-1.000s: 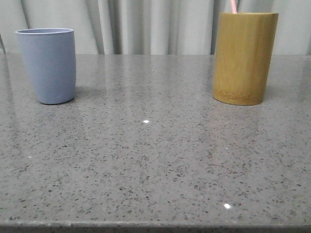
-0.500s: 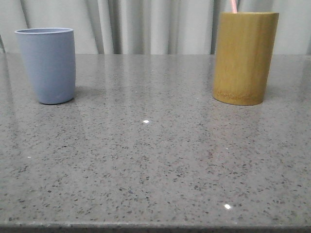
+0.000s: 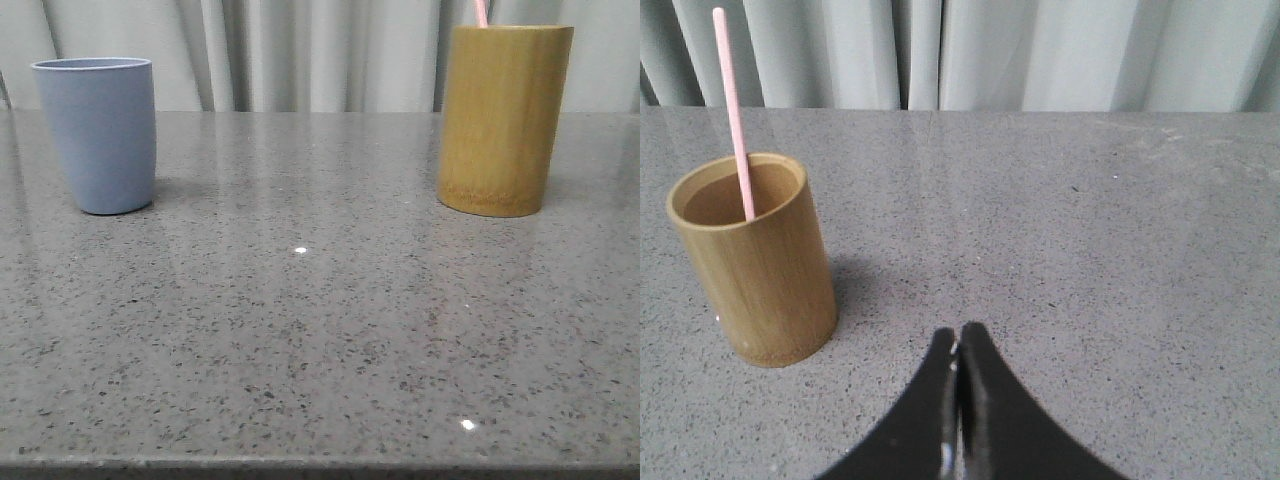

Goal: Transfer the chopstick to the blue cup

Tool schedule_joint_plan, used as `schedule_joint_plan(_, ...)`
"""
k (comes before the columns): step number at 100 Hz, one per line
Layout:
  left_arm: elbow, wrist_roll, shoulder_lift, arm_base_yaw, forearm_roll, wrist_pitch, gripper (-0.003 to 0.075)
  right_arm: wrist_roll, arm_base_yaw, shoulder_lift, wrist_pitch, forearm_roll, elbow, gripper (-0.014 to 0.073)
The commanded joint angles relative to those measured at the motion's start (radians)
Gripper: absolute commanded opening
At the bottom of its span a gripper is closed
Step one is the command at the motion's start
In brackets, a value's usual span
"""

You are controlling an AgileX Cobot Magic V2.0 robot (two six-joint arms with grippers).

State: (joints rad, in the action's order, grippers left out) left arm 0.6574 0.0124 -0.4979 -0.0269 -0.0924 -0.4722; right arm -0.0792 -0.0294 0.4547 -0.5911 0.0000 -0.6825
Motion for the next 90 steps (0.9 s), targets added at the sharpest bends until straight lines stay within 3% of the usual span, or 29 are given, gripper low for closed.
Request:
schedule_joint_plan(1, 0.093, 0.003, -0.088, -0.009, -0.013, 0.043, 0.0099, 0.0, 0.003, 0.087, 0.047, 0.0, -0.094, -0.0015)
schedule_joint_plan(7, 0.134, 0.003, -0.142, -0.009, -0.013, 0.034, 0.0173, 0.0, 0.003, 0.124, 0.049, 0.0, -0.13, 0.0052)
schedule_joint_plan(16, 0.185, 0.003, -0.204, -0.009, -0.013, 0.023, 0.0272, 0.0, 0.003, 0.173, 0.059, 0.0, -0.17, 0.0218)
schedule_joint_plan(24, 0.219, 0.003, -0.24, -0.009, -0.015, 0.018, 0.0328, 0.0, 0.003, 0.209, 0.057, 0.0, -0.192, 0.0358)
schedule_joint_plan(29, 0.236, 0.003, -0.258, -0.009, -0.015, 0.018, 0.0344, 0.0, 0.003, 0.224, 0.057, 0.0, -0.2, 0.0402)
schedule_joint_plan(70, 0.258, 0.003, -0.319, -0.009, -0.04, 0.046, 0.0345, 0.0, 0.003, 0.232, 0.059, 0.0, -0.202, 0.0412)
schedule_joint_plan(90, 0.369, 0.003, -0.436, -0.009, -0.04, -0.117, 0.0347, 0.0, 0.003, 0.232, 0.059, 0.0, -0.202, 0.0412)
